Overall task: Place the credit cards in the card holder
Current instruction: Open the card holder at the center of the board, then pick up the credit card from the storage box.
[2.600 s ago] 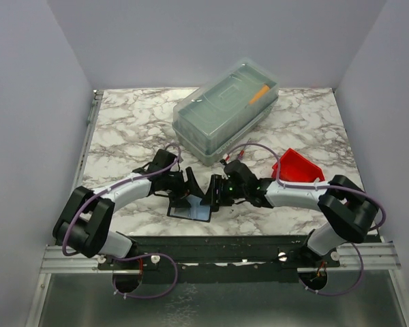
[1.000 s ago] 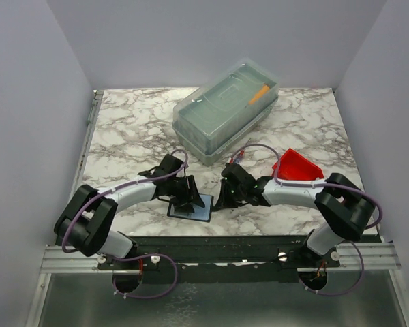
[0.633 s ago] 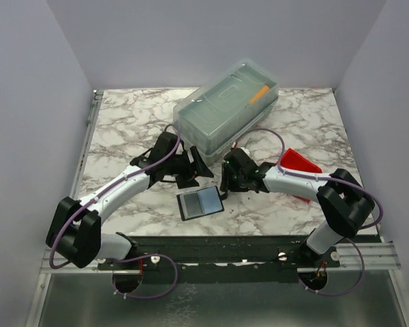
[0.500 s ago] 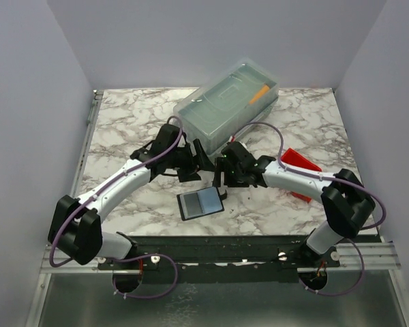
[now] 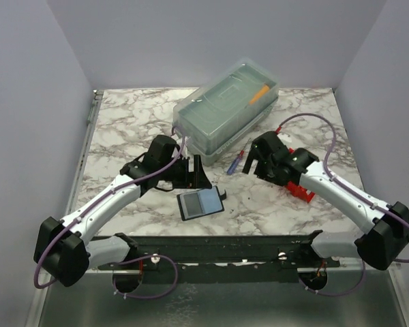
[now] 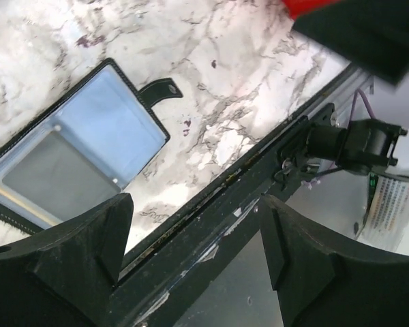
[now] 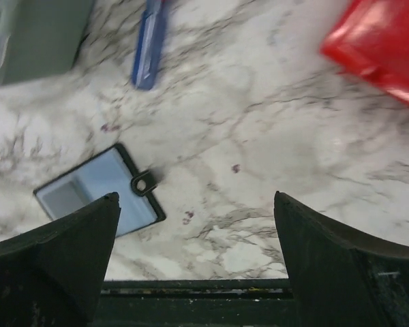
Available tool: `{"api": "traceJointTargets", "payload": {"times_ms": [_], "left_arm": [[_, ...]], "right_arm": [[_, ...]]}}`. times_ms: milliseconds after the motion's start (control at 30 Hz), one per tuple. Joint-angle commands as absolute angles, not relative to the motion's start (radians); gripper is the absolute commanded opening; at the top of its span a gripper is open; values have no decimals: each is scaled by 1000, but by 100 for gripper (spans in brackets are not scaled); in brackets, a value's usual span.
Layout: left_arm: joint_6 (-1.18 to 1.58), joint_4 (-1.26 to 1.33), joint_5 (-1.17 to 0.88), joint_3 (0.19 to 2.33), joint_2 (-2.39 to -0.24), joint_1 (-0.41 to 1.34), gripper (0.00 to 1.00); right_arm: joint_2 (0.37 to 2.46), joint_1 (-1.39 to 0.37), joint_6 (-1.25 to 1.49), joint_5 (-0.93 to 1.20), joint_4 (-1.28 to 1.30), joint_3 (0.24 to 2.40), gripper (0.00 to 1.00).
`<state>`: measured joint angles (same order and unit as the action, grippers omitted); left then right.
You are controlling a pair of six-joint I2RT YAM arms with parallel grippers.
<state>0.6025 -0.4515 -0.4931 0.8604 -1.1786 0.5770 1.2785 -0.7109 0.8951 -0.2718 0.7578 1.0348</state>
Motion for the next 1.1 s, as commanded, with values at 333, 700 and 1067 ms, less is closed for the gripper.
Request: {"api": "traceJointTargets", "payload": {"times_ms": [333, 700, 1067], "left_arm": [[457, -432, -530, 901, -1148, 697, 82], [410, -439, -474, 898, -1195, 796, 82], [390, -439, -427, 893, -1209, 841, 82]], "right_arm": [[1284, -78, 791, -485, 1037, 1122, 100], [1399, -7, 719, -416, 886, 982, 100], [1539, 29, 730, -466, 856, 958, 97]]}}
